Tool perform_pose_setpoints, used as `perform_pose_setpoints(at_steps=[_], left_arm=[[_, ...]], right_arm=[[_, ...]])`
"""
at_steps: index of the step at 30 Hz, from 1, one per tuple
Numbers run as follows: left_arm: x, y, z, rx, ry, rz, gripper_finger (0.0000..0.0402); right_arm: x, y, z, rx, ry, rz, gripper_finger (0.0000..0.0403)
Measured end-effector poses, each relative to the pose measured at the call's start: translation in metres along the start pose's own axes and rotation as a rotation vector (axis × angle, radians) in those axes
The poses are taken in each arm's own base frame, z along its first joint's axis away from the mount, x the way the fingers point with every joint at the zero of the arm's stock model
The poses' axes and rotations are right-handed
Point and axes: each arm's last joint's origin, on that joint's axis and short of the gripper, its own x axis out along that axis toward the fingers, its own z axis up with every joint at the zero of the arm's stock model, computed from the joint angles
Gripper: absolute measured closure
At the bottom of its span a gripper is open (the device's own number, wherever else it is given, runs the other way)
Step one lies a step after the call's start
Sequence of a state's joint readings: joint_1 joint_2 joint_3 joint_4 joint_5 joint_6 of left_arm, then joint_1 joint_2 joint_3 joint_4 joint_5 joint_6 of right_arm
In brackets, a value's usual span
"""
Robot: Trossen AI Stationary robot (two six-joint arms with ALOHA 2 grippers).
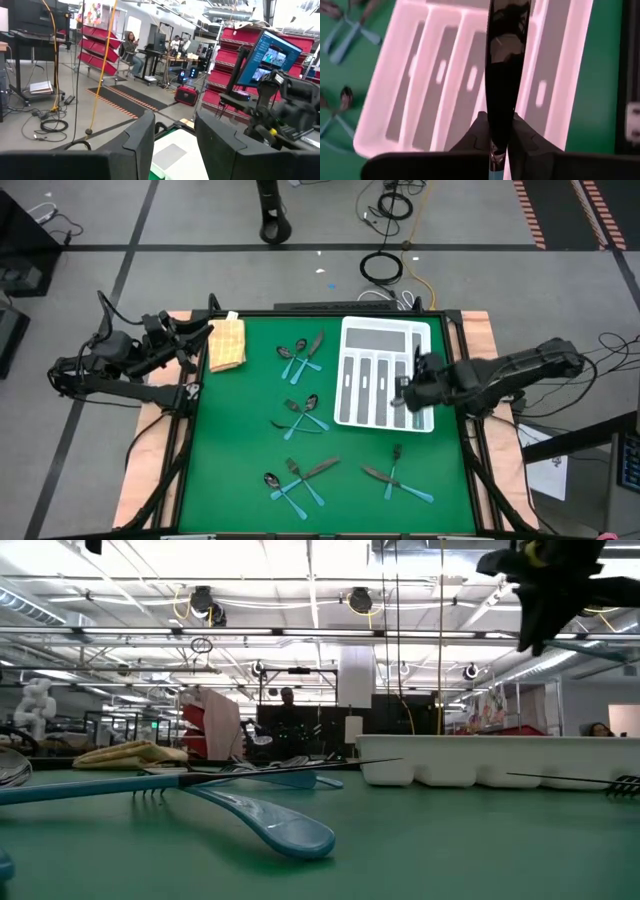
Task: Sort silverware
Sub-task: Put the blue table knife into the silverware tray
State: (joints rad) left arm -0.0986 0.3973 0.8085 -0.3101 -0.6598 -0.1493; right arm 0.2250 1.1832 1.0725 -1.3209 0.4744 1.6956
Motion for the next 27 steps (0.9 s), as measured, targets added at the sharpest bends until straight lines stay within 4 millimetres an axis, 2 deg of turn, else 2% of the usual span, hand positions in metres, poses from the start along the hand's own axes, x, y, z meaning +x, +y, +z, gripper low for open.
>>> perform_pose_setpoints(at_steps=[2,5,10,15,21,25,27], left_arm=[[0.0,0.0,-0.001,0.007,0.01,0.002,0.0256],[0.0,0.0,-0.003,0.018,0.023,0.003,0.0256],[0.0,0.001,-0.004,0.025,0.032,0.005,0.0256],[0.0,0.001,-0.004,0.026,0.032,0.005,0.0256],[0.0,0.001,-0.004,0.033,0.032,0.006,0.0256],[0.0,0.001,-0.004,0.033,0.032,0.007,0.0256],[0.0,0.001,-0.004,0.033,0.031,0.008,0.0256]], right_arm=[[0.005,0.002,0.01,-0.004,-0.005,-0.004,0.0397],[0.025,0.008,0.014,-0.009,0.006,0.043,0.0397],[0.066,0.006,0.009,0.027,0.052,0.094,0.0398],[0.095,-0.006,0.0,0.065,0.09,0.084,0.0398],[0.116,-0.016,-0.009,0.087,0.116,0.102,0.0402],[0.124,-0.024,-0.012,0.087,0.128,0.076,0.0401],[0.125,-0.025,-0.012,0.085,0.132,0.075,0.0388]])
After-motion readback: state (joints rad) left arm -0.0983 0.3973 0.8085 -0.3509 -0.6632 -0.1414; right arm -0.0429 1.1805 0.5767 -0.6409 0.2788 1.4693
